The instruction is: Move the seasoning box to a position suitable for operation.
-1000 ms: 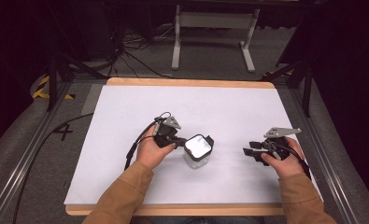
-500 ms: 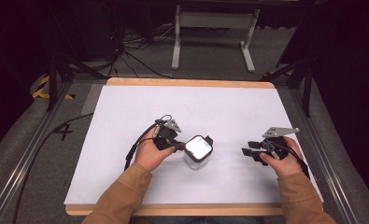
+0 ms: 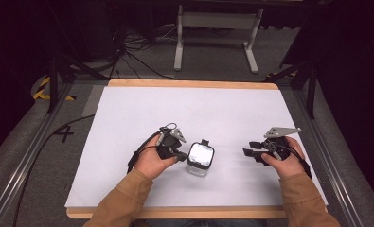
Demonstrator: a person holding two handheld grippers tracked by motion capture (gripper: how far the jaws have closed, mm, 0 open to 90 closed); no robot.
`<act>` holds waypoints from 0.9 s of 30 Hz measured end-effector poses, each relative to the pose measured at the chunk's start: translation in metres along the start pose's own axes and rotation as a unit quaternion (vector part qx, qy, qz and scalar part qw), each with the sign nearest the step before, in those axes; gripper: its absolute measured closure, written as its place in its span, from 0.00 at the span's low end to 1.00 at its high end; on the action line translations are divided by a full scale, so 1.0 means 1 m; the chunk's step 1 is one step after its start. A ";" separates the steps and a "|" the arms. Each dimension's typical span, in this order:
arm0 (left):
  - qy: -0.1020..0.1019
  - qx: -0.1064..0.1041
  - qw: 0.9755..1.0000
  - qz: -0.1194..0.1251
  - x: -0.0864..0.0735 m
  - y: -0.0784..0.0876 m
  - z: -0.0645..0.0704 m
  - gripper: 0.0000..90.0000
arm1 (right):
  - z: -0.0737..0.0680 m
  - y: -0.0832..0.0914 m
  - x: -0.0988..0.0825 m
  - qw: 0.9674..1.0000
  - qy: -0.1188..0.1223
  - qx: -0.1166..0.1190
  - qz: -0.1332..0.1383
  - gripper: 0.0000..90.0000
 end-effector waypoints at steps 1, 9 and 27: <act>0.002 -0.002 1.000 -0.003 -0.001 -0.001 0.002 1.00 | 0.000 -0.001 0.000 1.000 0.002 0.000 0.000 0.62; -0.003 -0.022 0.999 -0.025 -0.002 -0.006 0.013 1.00 | -0.002 -0.001 0.001 1.000 0.003 0.002 -0.001 0.62; -0.002 -0.001 1.000 0.028 0.001 0.037 0.021 0.82 | -0.007 0.006 0.009 1.000 0.007 0.023 0.012 0.70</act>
Point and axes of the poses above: each handheld gripper's, and its own axes: y roughly backward along the jaws, x roughly out of its top, z roughly to its right, the point moved 4 cm from there along -y, roughly forward along the jaws, and after that the axes turned 14 degrees about -x, right-handed, at the moved point
